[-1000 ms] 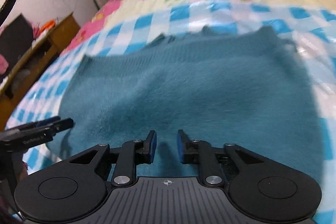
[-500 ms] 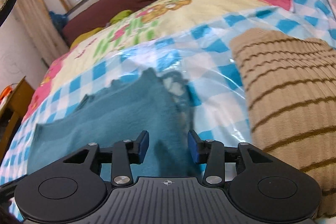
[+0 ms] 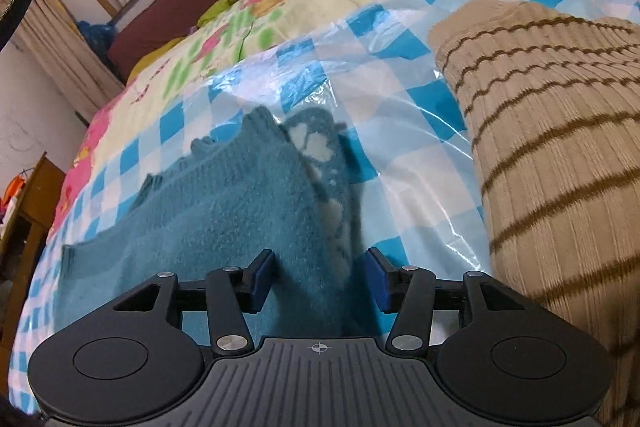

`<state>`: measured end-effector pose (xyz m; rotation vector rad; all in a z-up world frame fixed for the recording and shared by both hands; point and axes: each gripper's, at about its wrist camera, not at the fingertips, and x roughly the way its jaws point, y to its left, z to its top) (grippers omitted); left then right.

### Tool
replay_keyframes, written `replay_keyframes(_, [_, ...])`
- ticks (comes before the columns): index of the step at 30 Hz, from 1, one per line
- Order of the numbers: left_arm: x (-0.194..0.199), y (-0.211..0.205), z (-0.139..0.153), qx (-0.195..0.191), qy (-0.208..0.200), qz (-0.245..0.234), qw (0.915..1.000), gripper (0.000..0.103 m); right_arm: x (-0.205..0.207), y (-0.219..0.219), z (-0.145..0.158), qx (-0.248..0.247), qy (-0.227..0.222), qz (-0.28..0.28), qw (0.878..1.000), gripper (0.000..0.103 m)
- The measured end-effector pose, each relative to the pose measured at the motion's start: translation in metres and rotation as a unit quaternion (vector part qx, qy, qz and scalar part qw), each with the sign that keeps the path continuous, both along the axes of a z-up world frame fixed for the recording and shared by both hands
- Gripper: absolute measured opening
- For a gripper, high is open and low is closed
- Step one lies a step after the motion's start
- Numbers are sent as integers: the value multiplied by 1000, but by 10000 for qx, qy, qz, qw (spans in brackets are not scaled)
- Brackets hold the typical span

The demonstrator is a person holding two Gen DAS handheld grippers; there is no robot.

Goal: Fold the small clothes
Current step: 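Grasp the side edge of the teal sweater with the right tool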

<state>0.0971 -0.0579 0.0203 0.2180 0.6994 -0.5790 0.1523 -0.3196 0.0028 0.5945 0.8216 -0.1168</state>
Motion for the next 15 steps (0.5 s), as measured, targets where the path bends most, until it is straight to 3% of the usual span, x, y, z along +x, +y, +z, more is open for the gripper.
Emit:
replay_keyframes(3, [-5,-23,-6,29,-49,-207,9998,61,4,-3,0,99,12,39,9999,50])
replay_keyframes(7, [-18,-52,-15,295,-478,-453,9974,61,7,-9,-1,285,10,131,9995,50])
replay_keyframes(12, [-36,-84,-25,699,-1060,-802,9886,61,16,-13,-3,407,51,183,9990,51])
replay_keyframes(15, [-40,-99,-32,823,-1189,-951,9849,61,17,-17,-3,483,30,227,9986,51])
